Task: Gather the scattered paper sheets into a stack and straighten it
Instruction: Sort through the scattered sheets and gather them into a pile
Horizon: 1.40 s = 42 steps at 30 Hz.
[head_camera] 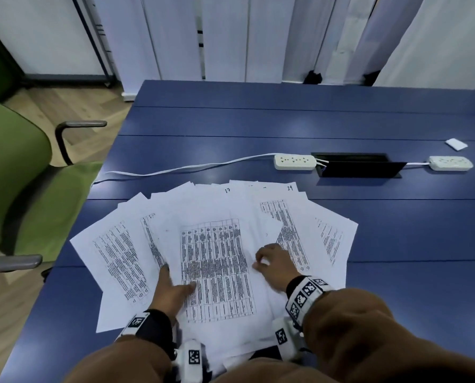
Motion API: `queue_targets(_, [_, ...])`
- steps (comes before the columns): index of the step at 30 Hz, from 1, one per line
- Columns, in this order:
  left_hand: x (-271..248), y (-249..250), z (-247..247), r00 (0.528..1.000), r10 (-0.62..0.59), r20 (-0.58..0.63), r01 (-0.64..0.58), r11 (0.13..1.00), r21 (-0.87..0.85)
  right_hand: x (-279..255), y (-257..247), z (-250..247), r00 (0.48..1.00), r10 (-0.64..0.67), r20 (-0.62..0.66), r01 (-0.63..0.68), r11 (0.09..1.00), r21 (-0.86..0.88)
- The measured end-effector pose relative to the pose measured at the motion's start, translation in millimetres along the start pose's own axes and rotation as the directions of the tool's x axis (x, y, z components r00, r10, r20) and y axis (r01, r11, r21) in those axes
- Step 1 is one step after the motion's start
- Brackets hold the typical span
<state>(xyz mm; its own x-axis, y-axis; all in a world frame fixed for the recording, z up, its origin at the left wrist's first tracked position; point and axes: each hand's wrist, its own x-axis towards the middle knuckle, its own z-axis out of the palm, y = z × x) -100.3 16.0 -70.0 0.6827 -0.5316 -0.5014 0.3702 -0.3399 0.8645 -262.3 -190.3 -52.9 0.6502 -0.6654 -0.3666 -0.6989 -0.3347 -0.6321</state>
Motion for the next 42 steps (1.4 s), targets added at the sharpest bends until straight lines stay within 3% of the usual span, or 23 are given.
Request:
queue_targets(3, [1,-8,-15,0.999,0.000,-0.049,-0.002,0.999,-0.044,8,9,-16,0.980,0.177,-0.087,-0.140,0.936,0.322])
queue_targets(7, [4,-23,-43,0.997,-0.039,-0.068,0.034,0.997,-0.072,23,16,-26,0.899,0.385,-0.208,-0.356,0.920,0.165])
queue_targets(12, [-4,-22,-64,0.991,-0.080,-0.107,0.059,0.980,-0.190,36,2,-22,0.948,0.285,-0.145,-0.281,0.959,0.042])
queue_targets(14, [-5,-22,-72,0.980,-0.065,-0.187,0.029,0.982,-0.187,40,-2,-17,0.938,0.301,-0.169,-0.304,0.953,0.008])
queue_targets(18, [-9,-24,-81,0.974,-0.079,-0.212,0.056,0.992,-0.114,47,-4,-13,0.891,0.343,-0.298,-0.383,0.919,-0.087])
queue_targets(22, [-13,-34,-85,0.977,-0.110,-0.183,0.099,0.993,-0.068,61,9,-31,0.892,0.318,-0.320,-0.378,0.914,-0.146])
queue_targets(28, [-14,-34,-82,0.984,-0.058,-0.166,0.049,0.997,-0.057,75,0,-35,0.950,0.238,-0.204,-0.260,0.961,-0.090])
queue_targets(30, [-16,-33,-82,0.983,-0.060,-0.171,0.046,0.995,-0.088,81,-3,-32,0.959,0.226,-0.170,-0.217,0.974,0.071])
queue_targets(32, [-14,-38,-86,0.983,-0.059,-0.175,0.039,0.993,-0.114,80,-10,-33,0.958,0.247,-0.149,-0.157,0.880,0.449])
queue_targets(34, [-11,-43,-90,0.985,-0.073,-0.155,0.052,0.989,-0.140,72,-17,-34,0.966,0.254,-0.054,-0.122,0.629,0.768])
queue_targets(36, [-9,-45,-91,0.985,-0.088,-0.149,0.061,0.983,-0.174,58,-17,-25,0.973,0.217,0.081,-0.168,0.422,0.891])
queue_targets(37, [-10,-43,-91,0.985,-0.099,-0.140,0.070,0.978,-0.198,49,-15,-14,0.965,0.203,0.167,-0.237,0.392,0.889])
queue_targets(39, [-11,-42,-91,0.986,-0.107,-0.126,0.074,0.967,-0.245,31,-11,8,0.926,0.236,0.293,-0.371,0.440,0.818])
queue_targets(40, [-9,-45,-93,0.987,-0.107,-0.121,0.073,0.964,-0.257,25,-10,16,0.922,0.262,0.285,-0.383,0.501,0.776])
queue_targets(42, [-10,-43,-93,0.989,-0.105,-0.104,0.075,0.963,-0.259,26,-4,21,0.940,0.309,0.144,-0.319,0.652,0.687])
